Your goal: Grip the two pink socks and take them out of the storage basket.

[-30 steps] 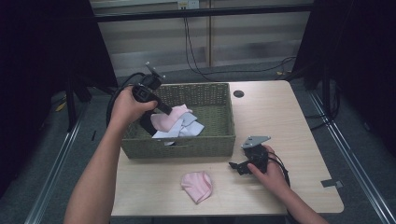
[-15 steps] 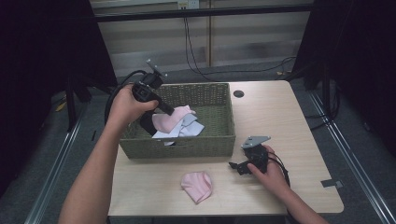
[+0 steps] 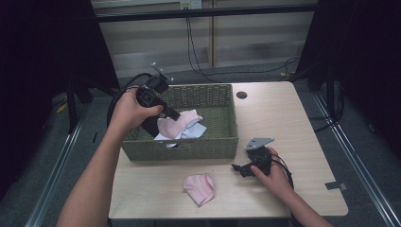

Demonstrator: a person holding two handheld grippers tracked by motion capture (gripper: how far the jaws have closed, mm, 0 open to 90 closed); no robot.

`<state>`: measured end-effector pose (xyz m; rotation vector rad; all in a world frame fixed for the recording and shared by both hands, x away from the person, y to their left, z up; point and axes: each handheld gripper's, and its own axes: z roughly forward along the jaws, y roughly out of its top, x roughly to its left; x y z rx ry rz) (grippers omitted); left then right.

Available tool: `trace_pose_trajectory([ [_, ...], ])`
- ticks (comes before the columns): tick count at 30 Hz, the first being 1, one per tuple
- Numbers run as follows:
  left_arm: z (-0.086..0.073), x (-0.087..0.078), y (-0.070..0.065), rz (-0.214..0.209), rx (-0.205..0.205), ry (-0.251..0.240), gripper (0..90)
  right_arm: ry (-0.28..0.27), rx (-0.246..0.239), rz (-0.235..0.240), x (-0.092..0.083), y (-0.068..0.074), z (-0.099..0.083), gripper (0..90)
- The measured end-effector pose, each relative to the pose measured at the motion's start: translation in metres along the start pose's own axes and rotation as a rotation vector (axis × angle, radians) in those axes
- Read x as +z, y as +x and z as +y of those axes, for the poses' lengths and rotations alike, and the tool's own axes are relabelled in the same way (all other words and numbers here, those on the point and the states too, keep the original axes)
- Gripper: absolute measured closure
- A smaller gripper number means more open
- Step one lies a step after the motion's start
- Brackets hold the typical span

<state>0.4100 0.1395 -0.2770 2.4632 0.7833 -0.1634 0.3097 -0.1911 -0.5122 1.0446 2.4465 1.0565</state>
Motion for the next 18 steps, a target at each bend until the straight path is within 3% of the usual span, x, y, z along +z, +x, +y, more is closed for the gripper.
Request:
trace_pose_trajectory([
  [18,-0.012,0.015,-0.019,-0.051,0.045,-0.001,87.7,0.001,-0.002,-0.001,0.000,0.000,0.000,10.2],
])
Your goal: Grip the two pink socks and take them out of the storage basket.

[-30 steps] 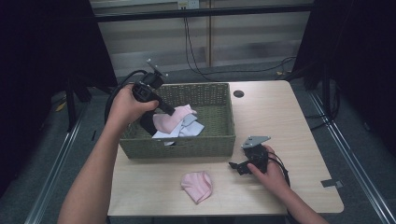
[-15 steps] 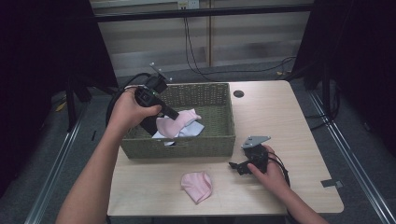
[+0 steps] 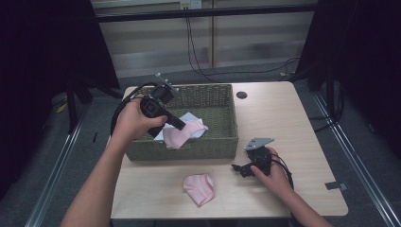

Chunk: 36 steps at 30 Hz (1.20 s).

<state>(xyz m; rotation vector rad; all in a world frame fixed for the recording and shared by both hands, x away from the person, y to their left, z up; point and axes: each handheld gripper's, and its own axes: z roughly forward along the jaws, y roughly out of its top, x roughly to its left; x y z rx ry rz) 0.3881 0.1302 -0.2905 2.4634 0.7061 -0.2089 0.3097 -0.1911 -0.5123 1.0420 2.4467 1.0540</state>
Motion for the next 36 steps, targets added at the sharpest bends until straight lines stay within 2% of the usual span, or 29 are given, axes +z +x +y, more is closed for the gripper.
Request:
trace_pose_trajectory([
  [5,-0.003,0.001,-0.004,0.001,0.025,0.012,87.6,0.000,0.000,0.000,0.000,0.000,0.000,10.2],
  [13,-0.007,0.009,-0.014,-0.029,0.048,0.002,87.5,0.000,0.000,0.000,0.000,0.000,0.000,10.2],
  [17,-0.010,0.020,-0.020,-0.030,0.063,0.003,87.4,0.000,0.003,-0.001,0.000,0.000,0.000,10.2],
  [18,-0.013,0.025,-0.022,-0.043,0.066,0.000,87.4,0.001,0.003,-0.001,0.000,0.000,0.000,10.2],
  [21,-0.017,0.032,-0.026,-0.047,0.081,0.014,87.2,0.002,0.005,0.000,0.000,0.001,0.000,10.2],
  [25,-0.024,0.044,-0.029,-0.064,0.089,0.004,87.2,0.008,0.004,-0.001,0.000,0.001,0.001,10.2],
  [26,-0.025,0.047,-0.029,-0.064,0.099,0.015,87.2,0.008,0.005,-0.002,0.000,0.001,0.001,10.2],
  [28,-0.028,0.053,-0.031,-0.069,0.088,0.011,87.1,0.008,0.005,-0.002,0.000,0.001,0.001,10.2],
  [30,-0.029,0.057,-0.032,-0.077,0.107,0.030,87.1,0.008,0.004,-0.002,0.000,0.001,0.001,10.2],
  [34,-0.033,0.065,-0.033,-0.086,0.099,0.014,86.6,0.005,0.001,-0.001,0.000,0.001,0.001,10.2],
  [36,-0.036,0.069,-0.034,-0.073,0.094,-0.006,82.5,0.006,0.001,-0.001,0.000,0.001,0.001,10.2],
])
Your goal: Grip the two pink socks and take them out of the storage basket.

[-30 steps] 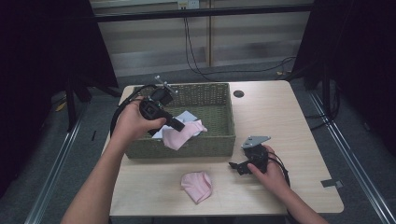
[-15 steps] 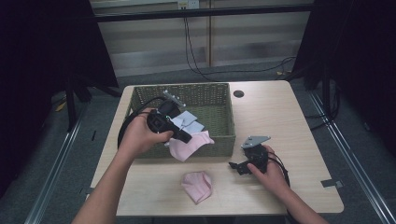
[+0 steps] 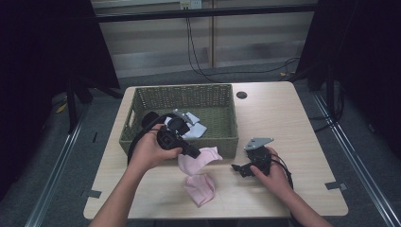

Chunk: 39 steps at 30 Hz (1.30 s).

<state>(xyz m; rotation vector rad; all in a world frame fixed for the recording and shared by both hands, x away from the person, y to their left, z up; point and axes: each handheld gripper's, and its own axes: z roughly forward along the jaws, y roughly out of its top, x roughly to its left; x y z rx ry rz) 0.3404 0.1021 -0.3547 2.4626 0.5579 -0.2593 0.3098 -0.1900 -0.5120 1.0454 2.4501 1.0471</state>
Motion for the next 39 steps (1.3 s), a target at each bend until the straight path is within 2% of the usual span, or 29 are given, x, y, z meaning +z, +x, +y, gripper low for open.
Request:
trace_pose_trajectory([
  [1,0.000,0.000,0.000,0.000,0.000,0.000,77.1,0.000,0.000,0.000,0.000,0.000,0.000,10.2],
  [2,-0.002,0.002,0.001,0.035,0.030,-0.007,71.4,0.002,0.004,0.000,0.000,0.000,0.000,10.2],
  [4,-0.003,0.003,0.002,0.047,0.029,-0.009,65.4,0.003,0.005,0.001,0.000,0.000,0.000,10.2],
  [5,-0.006,0.004,0.003,0.057,0.025,-0.031,61.6,0.003,0.005,0.001,0.000,0.001,0.000,10.2],
  [6,-0.008,0.006,0.003,0.058,0.022,-0.046,60.8,0.003,0.006,0.003,0.000,0.000,0.000,10.2],
  [12,-0.019,0.012,0.010,0.090,0.014,-0.040,49.3,0.000,0.002,0.004,0.000,0.000,0.000,10.2],
  [13,-0.019,0.012,0.010,0.090,0.014,-0.040,48.7,0.000,0.002,0.004,0.000,0.000,0.000,10.2],
  [14,-0.025,0.015,0.010,0.092,-0.025,-0.071,47.5,0.002,0.005,0.004,0.000,0.001,0.000,10.2],
  [15,-0.027,0.015,0.013,0.094,-0.008,-0.052,46.7,0.002,0.005,0.004,0.000,0.001,0.000,10.2],
  [19,-0.036,0.018,0.017,0.103,-0.010,-0.049,43.1,0.002,0.006,0.004,0.000,0.001,0.000,10.2],
  [20,-0.039,0.018,0.017,0.109,-0.025,-0.055,42.6,0.003,0.005,0.004,0.000,0.000,0.000,10.2],
  [27,-0.055,0.021,0.023,0.118,-0.047,-0.065,40.6,0.003,0.006,0.004,0.000,0.001,0.000,10.2],
  [31,-0.061,0.023,0.025,0.119,-0.047,-0.068,40.2,0.002,0.005,0.004,0.000,0.001,0.000,10.2],
  [39,-0.081,0.024,0.034,0.127,-0.093,-0.116,37.6,0.000,0.002,0.004,0.000,0.000,0.000,10.2],
])
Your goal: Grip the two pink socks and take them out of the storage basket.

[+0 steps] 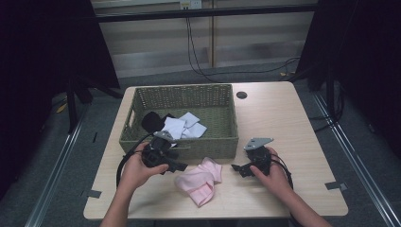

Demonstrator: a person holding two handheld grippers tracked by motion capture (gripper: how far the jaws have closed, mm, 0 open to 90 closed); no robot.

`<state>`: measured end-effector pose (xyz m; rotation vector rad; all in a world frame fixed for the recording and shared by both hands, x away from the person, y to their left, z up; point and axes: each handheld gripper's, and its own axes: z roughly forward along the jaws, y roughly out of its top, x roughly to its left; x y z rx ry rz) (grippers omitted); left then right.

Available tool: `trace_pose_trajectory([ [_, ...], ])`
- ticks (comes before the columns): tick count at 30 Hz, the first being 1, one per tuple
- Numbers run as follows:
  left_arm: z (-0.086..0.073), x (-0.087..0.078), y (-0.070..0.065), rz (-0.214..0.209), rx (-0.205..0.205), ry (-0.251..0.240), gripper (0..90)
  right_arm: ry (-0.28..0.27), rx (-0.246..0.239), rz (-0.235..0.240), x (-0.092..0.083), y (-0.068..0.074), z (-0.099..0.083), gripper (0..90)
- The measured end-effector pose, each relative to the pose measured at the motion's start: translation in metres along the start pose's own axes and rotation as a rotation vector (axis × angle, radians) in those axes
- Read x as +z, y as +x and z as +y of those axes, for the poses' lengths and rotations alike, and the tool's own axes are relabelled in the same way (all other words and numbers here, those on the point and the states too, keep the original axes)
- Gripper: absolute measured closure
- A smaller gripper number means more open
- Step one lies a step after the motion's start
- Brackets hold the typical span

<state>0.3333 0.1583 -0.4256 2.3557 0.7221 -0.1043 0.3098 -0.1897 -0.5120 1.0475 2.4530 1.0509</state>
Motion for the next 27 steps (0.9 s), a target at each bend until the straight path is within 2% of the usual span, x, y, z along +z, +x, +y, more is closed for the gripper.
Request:
trace_pose_trajectory([
  [5,-0.011,-0.001,0.006,0.008,0.003,-0.014,37.4,0.000,0.001,0.000,0.000,0.000,0.000,10.2],
  [8,-0.015,-0.001,0.009,-0.012,-0.003,-0.024,35.9,0.002,0.003,0.000,0.000,0.000,0.000,10.2],
  [16,-0.040,0.002,0.022,0.018,-0.034,-0.028,35.3,0.002,0.004,0.000,0.000,0.000,0.000,10.2],
  [19,-0.049,0.004,0.025,0.026,-0.032,-0.037,32.5,0.002,0.003,0.000,0.000,0.000,0.000,10.2],
  [27,-0.063,0.011,0.033,0.053,-0.018,-0.006,30.4,0.000,0.001,0.000,0.000,0.000,0.000,10.2],
])
